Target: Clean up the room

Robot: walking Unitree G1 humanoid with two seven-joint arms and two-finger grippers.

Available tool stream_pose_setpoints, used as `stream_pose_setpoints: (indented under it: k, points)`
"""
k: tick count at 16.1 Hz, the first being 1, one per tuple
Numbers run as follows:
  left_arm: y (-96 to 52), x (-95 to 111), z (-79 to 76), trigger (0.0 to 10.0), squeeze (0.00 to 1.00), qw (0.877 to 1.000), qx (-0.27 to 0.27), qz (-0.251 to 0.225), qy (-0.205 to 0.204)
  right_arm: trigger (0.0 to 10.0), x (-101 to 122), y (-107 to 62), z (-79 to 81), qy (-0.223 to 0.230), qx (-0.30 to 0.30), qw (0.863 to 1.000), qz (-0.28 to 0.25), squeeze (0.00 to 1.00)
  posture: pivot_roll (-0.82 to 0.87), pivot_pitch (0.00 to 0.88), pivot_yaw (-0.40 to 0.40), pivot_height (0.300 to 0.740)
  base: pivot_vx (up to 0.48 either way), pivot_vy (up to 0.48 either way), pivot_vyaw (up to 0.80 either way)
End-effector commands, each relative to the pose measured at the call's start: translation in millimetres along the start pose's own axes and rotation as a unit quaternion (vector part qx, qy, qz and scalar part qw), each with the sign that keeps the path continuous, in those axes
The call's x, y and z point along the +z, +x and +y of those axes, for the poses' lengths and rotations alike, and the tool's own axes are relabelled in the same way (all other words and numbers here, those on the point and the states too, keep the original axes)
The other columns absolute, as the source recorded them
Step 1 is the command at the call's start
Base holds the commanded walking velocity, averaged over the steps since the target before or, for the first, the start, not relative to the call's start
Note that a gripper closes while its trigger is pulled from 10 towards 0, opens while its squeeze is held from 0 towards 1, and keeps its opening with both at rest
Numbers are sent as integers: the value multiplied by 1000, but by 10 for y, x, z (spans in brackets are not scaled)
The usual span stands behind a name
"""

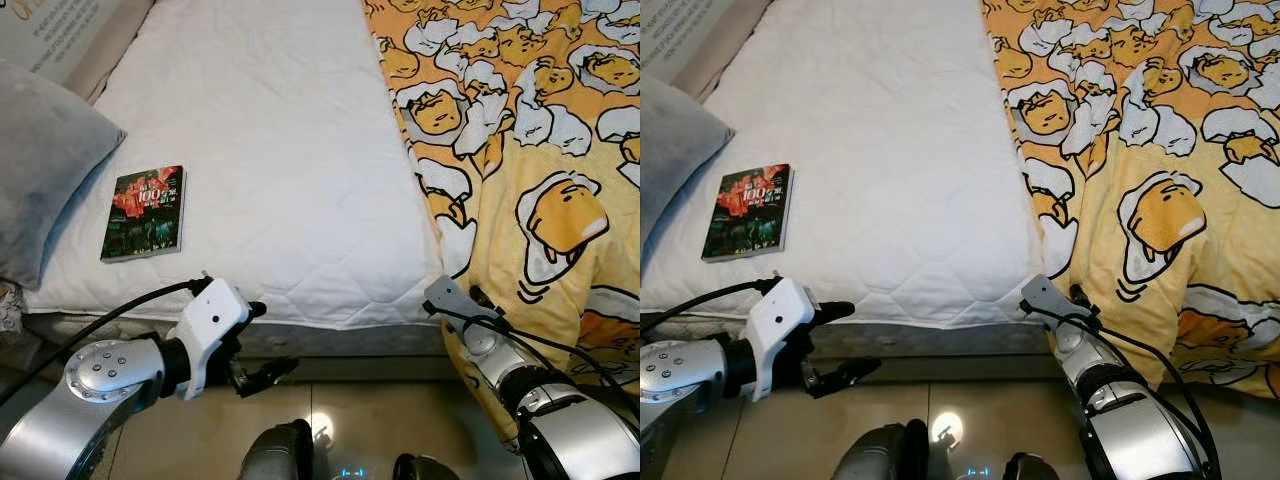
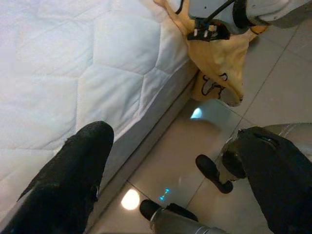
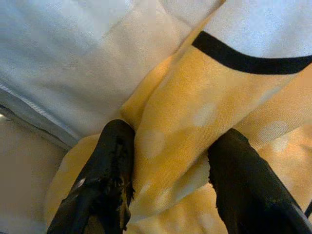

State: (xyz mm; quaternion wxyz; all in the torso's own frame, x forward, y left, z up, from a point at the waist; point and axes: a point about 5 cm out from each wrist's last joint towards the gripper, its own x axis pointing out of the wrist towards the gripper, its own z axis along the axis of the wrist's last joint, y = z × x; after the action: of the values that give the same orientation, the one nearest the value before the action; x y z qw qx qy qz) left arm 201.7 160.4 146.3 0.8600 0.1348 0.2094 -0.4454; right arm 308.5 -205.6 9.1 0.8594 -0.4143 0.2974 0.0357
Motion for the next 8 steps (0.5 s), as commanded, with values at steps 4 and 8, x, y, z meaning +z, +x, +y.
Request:
stream_pose_setpoints:
  k: [4,8]
  points:
    - [3,16,-79,10000,16,1000,-19,1,6,0,-1,-2,21,14,11,1000,0,0,311,180,102,740,0,0,0]
    - [35,44,-61,10000,20,1000,-17,-4,6,0,94,6,31,120,38,992,-11,0,306,175,101,740,0,0,0]
